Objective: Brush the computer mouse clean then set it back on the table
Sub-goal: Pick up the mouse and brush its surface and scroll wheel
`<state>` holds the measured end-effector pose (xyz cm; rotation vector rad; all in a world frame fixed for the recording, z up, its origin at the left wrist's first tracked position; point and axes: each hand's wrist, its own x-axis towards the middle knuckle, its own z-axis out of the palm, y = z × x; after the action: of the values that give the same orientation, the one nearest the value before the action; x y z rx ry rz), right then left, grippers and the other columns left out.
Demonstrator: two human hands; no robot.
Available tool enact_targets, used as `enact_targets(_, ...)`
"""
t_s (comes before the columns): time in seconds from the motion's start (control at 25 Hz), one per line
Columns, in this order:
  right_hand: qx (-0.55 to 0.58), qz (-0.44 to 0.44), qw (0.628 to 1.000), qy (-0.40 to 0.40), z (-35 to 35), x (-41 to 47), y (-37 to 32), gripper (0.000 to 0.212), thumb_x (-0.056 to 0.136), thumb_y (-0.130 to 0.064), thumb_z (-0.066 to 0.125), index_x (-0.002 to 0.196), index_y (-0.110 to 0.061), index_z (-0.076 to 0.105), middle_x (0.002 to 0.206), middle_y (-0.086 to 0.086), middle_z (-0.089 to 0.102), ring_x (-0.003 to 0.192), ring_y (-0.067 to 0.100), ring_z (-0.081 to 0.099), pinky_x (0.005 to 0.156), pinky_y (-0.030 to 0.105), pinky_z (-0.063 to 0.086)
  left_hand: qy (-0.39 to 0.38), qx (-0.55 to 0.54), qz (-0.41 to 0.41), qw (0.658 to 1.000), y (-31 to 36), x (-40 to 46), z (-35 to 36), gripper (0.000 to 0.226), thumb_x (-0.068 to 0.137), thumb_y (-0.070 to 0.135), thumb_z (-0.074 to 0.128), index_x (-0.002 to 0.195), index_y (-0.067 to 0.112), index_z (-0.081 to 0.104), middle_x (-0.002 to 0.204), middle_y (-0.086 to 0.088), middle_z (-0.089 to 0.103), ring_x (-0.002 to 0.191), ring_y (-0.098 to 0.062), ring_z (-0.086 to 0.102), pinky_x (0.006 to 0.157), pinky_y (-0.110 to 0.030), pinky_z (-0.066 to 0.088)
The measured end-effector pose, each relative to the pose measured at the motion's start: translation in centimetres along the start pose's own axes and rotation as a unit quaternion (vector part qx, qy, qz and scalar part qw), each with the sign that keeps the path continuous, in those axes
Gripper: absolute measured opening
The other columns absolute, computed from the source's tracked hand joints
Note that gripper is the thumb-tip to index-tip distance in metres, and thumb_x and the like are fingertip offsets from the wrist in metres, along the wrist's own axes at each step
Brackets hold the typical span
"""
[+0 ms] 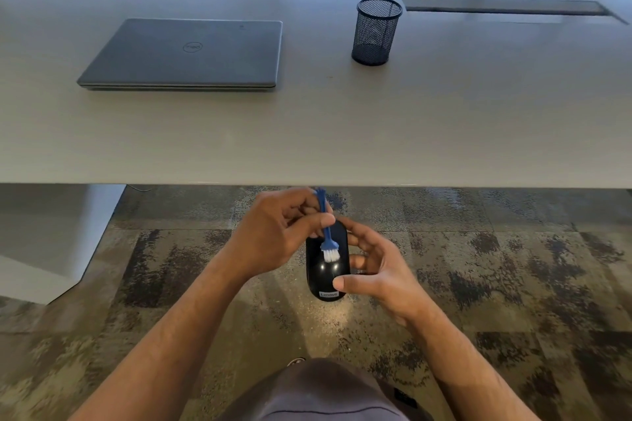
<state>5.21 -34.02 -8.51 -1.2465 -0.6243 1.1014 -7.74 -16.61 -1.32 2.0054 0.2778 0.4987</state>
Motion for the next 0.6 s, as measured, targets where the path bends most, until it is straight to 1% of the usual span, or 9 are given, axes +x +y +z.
enact_targets(0.04, -0.001, 0.000, 1.000, 0.000, 0.0, 0.0, 0.1, 0.088, 0.065, 0.003, 0.084, 0.144, -0.015, 0.050, 0.135, 0.012, 0.066, 0.110, 0.040, 0.071, 0.090, 0.052, 0.060, 0.029, -0.010, -0.018, 0.999, -0.2, 0.2, -0.1, 0.004, 0.090, 0.025, 0.070, 0.093, 0.028, 0.069, 0.081, 0.007, 0.073, 0.073, -0.012, 0.073, 0.068, -0.033, 0.061)
enact_targets(0.16, 0.004, 0.002, 1.000, 0.004, 0.1, -0.1, 0.0, 0.090, 0.060, -0.005, 0.088, 0.142, -0.016, 0.052, 0.133, 0.010, 0.067, 0.107, 0.036, 0.072, 0.088, 0.047, 0.060, 0.133, 0.008, -0.058, 0.989, -0.7, 0.9, -0.6, 0.014, 0.092, 0.016, 0.068, 0.090, 0.029, 0.066, 0.077, 0.005, 0.072, 0.075, -0.008, 0.073, 0.070, -0.030, 0.061)
enact_targets(0.24, 0.007, -0.001, 1.000, 0.007, -0.1, 0.0, -0.1, 0.090, 0.060, -0.004, 0.088, 0.142, -0.016, 0.052, 0.133, 0.010, 0.067, 0.106, 0.034, 0.073, 0.087, 0.045, 0.061, 0.166, 0.012, -0.055, 0.985, -0.5, 0.8, -0.8, 0.013, 0.092, 0.015, 0.068, 0.090, 0.028, 0.066, 0.077, 0.004, 0.072, 0.073, -0.007, 0.073, 0.069, -0.025, 0.061)
enact_targets(0.28, 0.006, -0.002, 1.000, 0.011, -0.2, 0.1, -0.1, 0.089, 0.061, -0.001, 0.088, 0.142, -0.016, 0.052, 0.134, 0.011, 0.067, 0.106, 0.035, 0.073, 0.086, 0.044, 0.061, 0.165, 0.001, -0.053, 0.985, -0.2, 0.6, -0.8, 0.012, 0.092, 0.016, 0.069, 0.090, 0.028, 0.066, 0.078, 0.005, 0.073, 0.073, -0.006, 0.073, 0.067, -0.022, 0.060)
enact_targets(0.36, 0.008, -0.003, 1.000, 0.017, -0.3, 0.3, -0.1, 0.087, 0.064, 0.005, 0.084, 0.142, -0.016, 0.052, 0.135, 0.012, 0.066, 0.107, 0.036, 0.072, 0.086, 0.044, 0.061, 0.126, -0.026, -0.046, 0.991, 0.4, 0.0, -0.5, 0.005, 0.090, 0.021, 0.069, 0.091, 0.026, 0.067, 0.082, 0.008, 0.074, 0.073, -0.007, 0.074, 0.066, -0.019, 0.058)
enact_targets(0.4, 0.011, -0.004, 1.000, 0.020, -0.3, 0.3, -0.1, 0.086, 0.065, 0.006, 0.083, 0.142, -0.016, 0.051, 0.134, 0.013, 0.065, 0.108, 0.037, 0.072, 0.086, 0.044, 0.061, 0.098, -0.034, -0.038, 0.994, 0.7, -0.4, -0.3, 0.005, 0.088, 0.027, 0.069, 0.092, 0.024, 0.068, 0.082, 0.008, 0.074, 0.072, -0.008, 0.074, 0.066, -0.021, 0.059)
enact_targets(0.48, 0.014, -0.007, 1.000, 0.022, -0.2, 0.4, -0.1, 0.086, 0.065, 0.007, 0.082, 0.143, -0.014, 0.051, 0.134, 0.015, 0.065, 0.110, 0.039, 0.071, 0.087, 0.046, 0.061, 0.048, -0.019, -0.026, 0.998, 1.0, -1.1, 0.1, 0.020, 0.086, 0.036, 0.067, 0.094, 0.018, 0.070, 0.080, 0.006, 0.074, 0.072, -0.011, 0.074, 0.066, -0.029, 0.061)
enact_targets(0.56, 0.014, -0.005, 1.000, 0.019, -0.2, 0.5, -0.1, 0.087, 0.066, 0.007, 0.081, 0.144, -0.013, 0.049, 0.135, 0.015, 0.065, 0.110, 0.040, 0.071, 0.087, 0.046, 0.061, 0.037, 0.022, -0.017, 0.999, 0.9, -1.4, 0.5, 0.026, 0.086, 0.036, 0.066, 0.095, 0.011, 0.070, 0.077, 0.004, 0.073, 0.071, -0.012, 0.074, 0.064, -0.036, 0.062)
enact_targets(0.6, 0.014, -0.003, 1.000, 0.019, -0.1, 0.5, -0.1, 0.088, 0.065, 0.007, 0.082, 0.145, -0.013, 0.048, 0.135, 0.015, 0.065, 0.110, 0.039, 0.071, 0.086, 0.045, 0.061, 0.049, 0.042, -0.013, 0.998, 0.8, -1.4, 0.5, 0.026, 0.086, 0.035, 0.066, 0.094, 0.011, 0.070, 0.077, 0.004, 0.073, 0.070, -0.010, 0.073, 0.063, -0.035, 0.062)
